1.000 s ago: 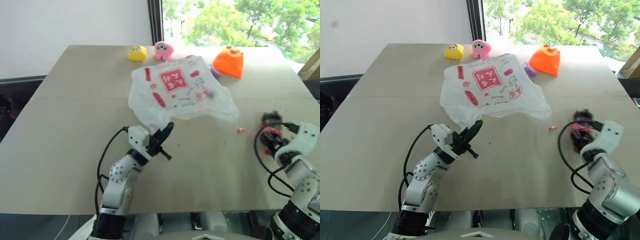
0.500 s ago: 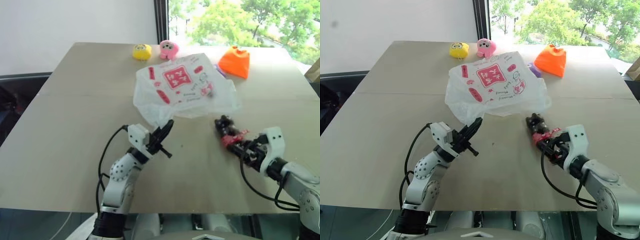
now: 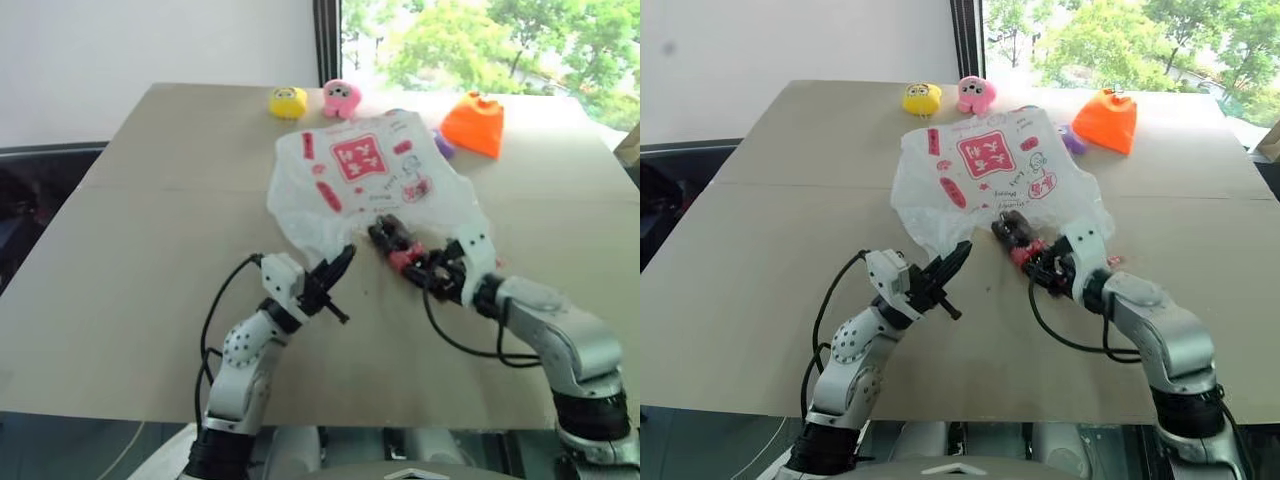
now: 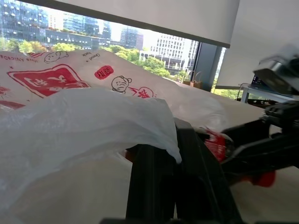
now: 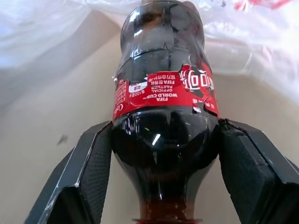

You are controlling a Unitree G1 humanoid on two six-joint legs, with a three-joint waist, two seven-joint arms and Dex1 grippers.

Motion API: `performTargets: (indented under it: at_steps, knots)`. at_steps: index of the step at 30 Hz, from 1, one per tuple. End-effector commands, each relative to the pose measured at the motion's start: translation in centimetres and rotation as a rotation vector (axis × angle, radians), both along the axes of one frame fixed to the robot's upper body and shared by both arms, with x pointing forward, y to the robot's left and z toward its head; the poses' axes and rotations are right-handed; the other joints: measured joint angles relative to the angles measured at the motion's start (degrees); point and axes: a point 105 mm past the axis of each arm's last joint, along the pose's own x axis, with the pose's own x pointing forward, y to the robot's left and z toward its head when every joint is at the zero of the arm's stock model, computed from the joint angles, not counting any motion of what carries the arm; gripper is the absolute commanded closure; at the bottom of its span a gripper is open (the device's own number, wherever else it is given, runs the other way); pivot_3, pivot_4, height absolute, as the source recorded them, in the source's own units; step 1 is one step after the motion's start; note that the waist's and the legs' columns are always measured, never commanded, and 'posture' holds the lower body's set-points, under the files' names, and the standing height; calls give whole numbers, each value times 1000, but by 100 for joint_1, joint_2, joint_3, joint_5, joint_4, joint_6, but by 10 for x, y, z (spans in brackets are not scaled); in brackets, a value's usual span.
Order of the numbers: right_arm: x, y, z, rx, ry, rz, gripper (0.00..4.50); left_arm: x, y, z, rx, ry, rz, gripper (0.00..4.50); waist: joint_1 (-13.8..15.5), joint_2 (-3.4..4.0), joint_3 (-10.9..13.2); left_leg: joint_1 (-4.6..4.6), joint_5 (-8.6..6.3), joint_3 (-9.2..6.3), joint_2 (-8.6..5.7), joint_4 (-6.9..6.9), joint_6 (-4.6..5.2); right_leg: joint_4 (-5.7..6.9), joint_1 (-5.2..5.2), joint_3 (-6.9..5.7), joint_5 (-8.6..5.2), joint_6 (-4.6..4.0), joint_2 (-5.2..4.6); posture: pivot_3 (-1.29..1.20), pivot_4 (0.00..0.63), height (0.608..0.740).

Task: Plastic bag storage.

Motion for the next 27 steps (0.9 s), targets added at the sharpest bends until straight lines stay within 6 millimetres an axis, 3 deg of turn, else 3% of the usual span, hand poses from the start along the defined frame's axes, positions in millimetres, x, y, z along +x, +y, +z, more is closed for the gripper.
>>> performTargets:
  at_steps: [1, 5, 11, 19, 23, 27]
  knots:
    - [11, 11, 21, 5, -116, 31, 1663, -5, -1, 14, -13, -65, -2, 4500, 22, 1, 0, 0, 0, 5, 0, 0, 0, -1, -2, 4, 0, 0, 0, 0, 150, 740]
    - [16, 24, 28, 9, -155, 80, 1663, -3, 0, 18, -30, -76, 26, 4500, 32, 2, 1, 2, 0, 6, 0, 3, 1, 4, -2, 4, 1, 0, 0, 0, 150, 740]
    - [1, 31, 30, 6, -142, 217, 1663, 11, 13, 39, -154, -106, 145, 4500, 62, 1, 2, -6, -1, 0, -1, 5, 2, 1, -2, 0, 1, 1, -3, 0, 150, 740]
    - [-2, 38, 33, 4, -146, 273, 1663, 5, 2, 46, -162, -134, 99, 4500, 54, 1, 2, -5, -1, 0, -1, 7, 2, 3, -2, -1, 1, 1, -3, 0, 150, 740]
    - [6, 47, 34, 14, -151, 276, 1663, -16, -17, 33, -84, -123, -64, 4500, 33, 2, 2, -5, -1, 1, -1, 8, 1, 4, -2, 1, 1, 1, -2, 0, 150, 740]
    - [34, 57, 48, 71, -204, 186, 1663, -28, -20, 20, -81, -66, -132, 4500, 30, 5, 5, 4, -1, 10, 1, 8, 1, 12, -5, -4, 1, 0, 1, 0, 150, 740]
